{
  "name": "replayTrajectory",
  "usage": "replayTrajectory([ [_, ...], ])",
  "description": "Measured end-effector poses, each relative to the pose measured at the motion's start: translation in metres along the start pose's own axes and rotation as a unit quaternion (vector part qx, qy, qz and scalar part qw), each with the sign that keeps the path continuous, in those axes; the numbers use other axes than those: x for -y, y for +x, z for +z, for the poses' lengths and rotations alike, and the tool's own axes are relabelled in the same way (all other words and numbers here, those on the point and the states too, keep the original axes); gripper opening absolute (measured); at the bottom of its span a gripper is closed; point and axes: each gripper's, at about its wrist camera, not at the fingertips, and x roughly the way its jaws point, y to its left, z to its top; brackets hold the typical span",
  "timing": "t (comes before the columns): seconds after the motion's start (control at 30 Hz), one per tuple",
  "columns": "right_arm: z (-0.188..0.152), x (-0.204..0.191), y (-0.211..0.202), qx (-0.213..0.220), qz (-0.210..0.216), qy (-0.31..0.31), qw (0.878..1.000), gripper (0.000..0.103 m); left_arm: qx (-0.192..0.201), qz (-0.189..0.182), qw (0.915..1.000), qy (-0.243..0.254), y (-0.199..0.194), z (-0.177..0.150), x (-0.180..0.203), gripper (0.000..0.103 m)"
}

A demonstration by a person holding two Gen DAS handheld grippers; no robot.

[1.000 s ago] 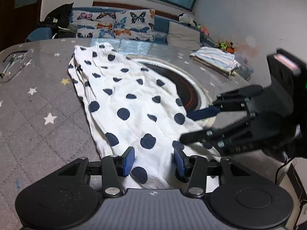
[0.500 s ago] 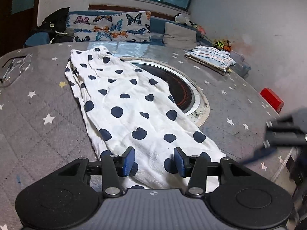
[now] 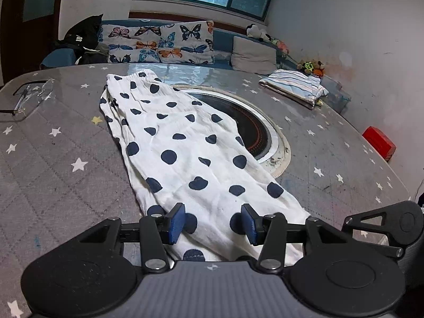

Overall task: Fold clothes
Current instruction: 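Grasp the waistband with the right gripper while the left gripper grasps the hem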

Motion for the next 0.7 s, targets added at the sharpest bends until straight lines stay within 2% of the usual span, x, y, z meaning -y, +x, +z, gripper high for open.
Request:
replayTrajectory([
  [0.13, 0.001, 0.007, -0.004, 0.003, 0.006, 0.014, 1.0, 0.049, 0.001, -0.012, 0.9999, 0.012, -0.009, -0.006, 0.003, 0.051],
  [0.2, 0.003, 0.015, -0.009, 0.006, 0.02, 0.029, 0.999, 0.037, 0.004, -0.024, 0.9995, 0.02, -0.016, -0.009, 0.003, 0.051],
  [0.3, 0.005, 0.034, -0.014, 0.012, 0.046, 0.065, 0.997, 0.024, 0.011, -0.042, 0.9983, 0.038, -0.028, -0.014, 0.005, 0.055],
  [0.37, 0.004, 0.048, -0.018, 0.016, 0.062, 0.096, 0.993, 0.019, 0.016, -0.055, 0.9969, 0.055, -0.038, -0.018, 0.007, 0.057],
  [0.5, 0.0, 0.073, -0.02, 0.023, 0.088, 0.155, 0.984, 0.015, 0.018, -0.075, 0.9925, 0.094, -0.056, -0.031, 0.014, 0.059],
  [0.63, -0.006, 0.097, -0.02, 0.029, 0.113, 0.209, 0.971, 0.014, 0.025, -0.078, 0.9818, 0.172, -0.061, -0.047, 0.031, 0.059],
  [0.7, -0.009, 0.105, -0.019, 0.031, 0.124, 0.23, 0.965, 0.014, 0.026, -0.072, 0.9783, 0.193, -0.056, -0.051, 0.038, 0.059],
])
